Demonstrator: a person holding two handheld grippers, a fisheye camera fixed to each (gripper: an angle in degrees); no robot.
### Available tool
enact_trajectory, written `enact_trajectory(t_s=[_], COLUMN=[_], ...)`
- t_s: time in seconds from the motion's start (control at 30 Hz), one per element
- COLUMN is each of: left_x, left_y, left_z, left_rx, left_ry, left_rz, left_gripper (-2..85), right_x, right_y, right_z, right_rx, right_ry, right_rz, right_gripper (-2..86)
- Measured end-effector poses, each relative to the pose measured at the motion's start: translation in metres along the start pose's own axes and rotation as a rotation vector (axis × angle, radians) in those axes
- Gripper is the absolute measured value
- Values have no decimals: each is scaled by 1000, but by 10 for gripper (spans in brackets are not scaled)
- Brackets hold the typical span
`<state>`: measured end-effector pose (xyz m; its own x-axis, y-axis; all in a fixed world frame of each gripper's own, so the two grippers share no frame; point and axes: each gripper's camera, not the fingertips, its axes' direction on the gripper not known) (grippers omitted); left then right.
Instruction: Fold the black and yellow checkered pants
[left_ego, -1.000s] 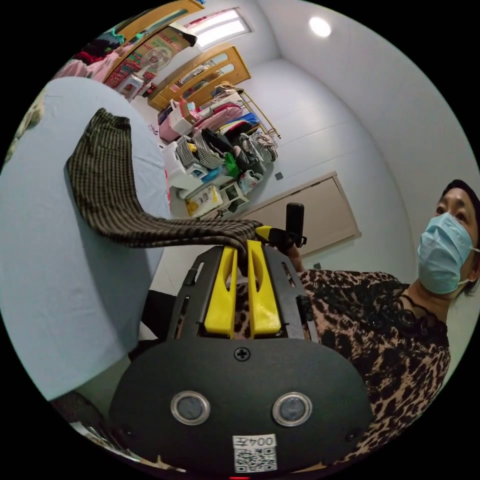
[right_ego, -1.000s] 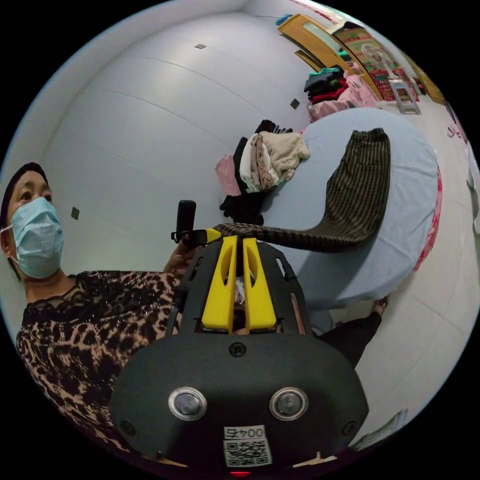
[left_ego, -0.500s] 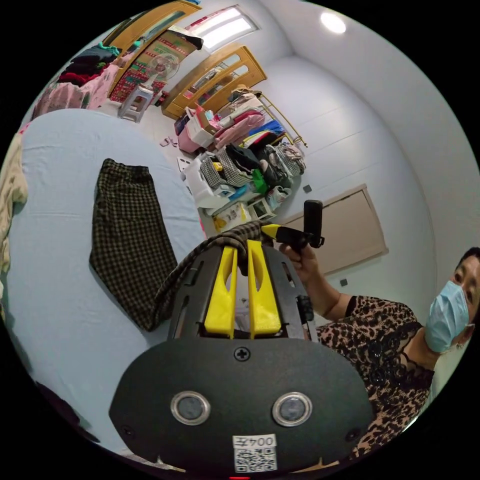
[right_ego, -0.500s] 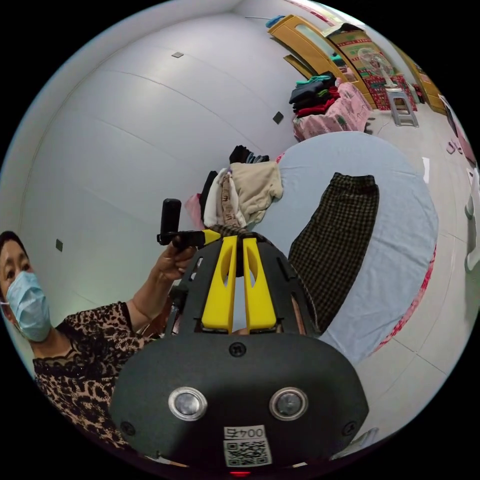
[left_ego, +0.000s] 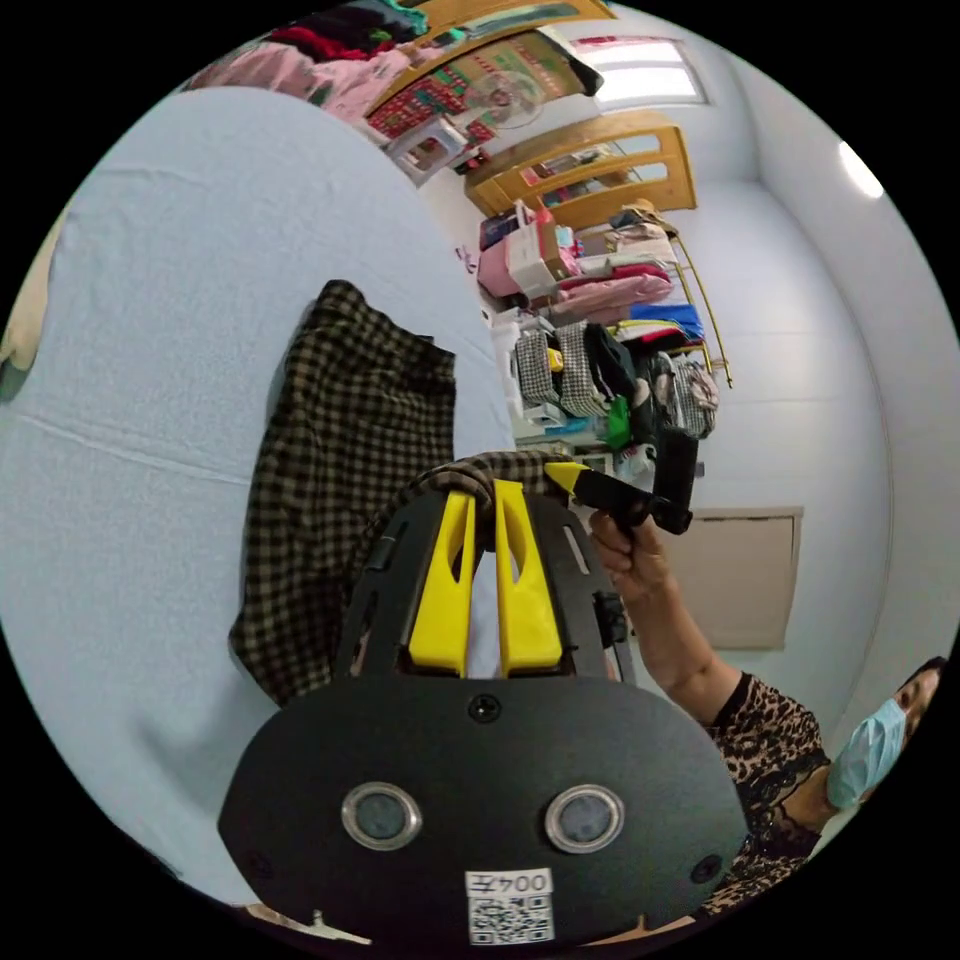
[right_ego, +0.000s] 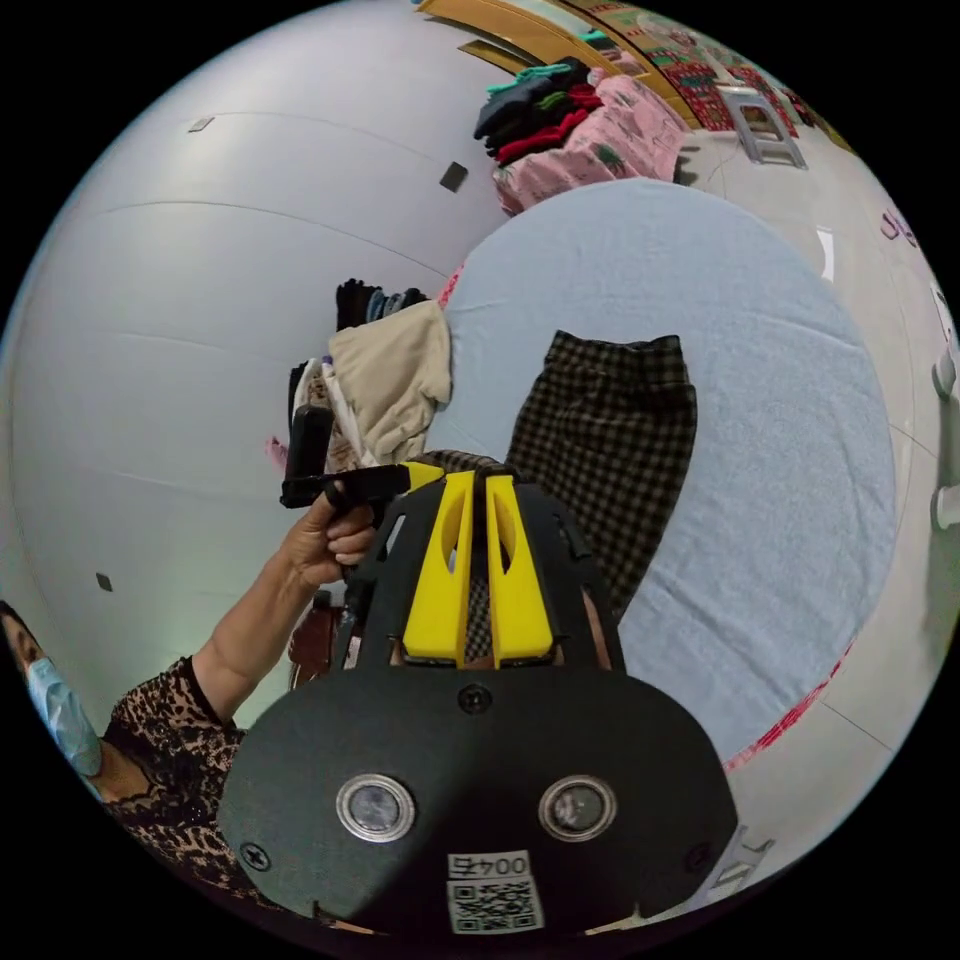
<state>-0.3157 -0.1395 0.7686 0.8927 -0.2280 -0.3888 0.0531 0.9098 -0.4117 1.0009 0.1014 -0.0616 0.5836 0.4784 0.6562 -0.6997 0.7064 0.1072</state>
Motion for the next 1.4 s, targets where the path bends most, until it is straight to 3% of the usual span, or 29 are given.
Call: enact_trajectory(t_s=[0.37,0.6,0.83,1.03,1.2,1.4], left_x=[-99,-98,-82,-99,-102,-112], left_y=[-39,15,176,314,332,317], left_z=[28,-4,-3,35,42,69], left_rx=[145,263,70,-31,3,-140], left_ry=[-6,-22,-236,-411,-378,-333], left_rz=[-165,-36,359,537,594,664], left_gripper=[105,101,89,101,114,129], right_x=[92,69,43,49,48,48], right_y=[-68,-50,110,232,263,275], right_z=[32,5,47,93,106,109], right_rx=[30,177,45,34,53,56], right_ry=[116,155,180,218,232,229], right_rz=[134,1,-110,5,9,0], right_gripper=[90,96,92,98,99,95])
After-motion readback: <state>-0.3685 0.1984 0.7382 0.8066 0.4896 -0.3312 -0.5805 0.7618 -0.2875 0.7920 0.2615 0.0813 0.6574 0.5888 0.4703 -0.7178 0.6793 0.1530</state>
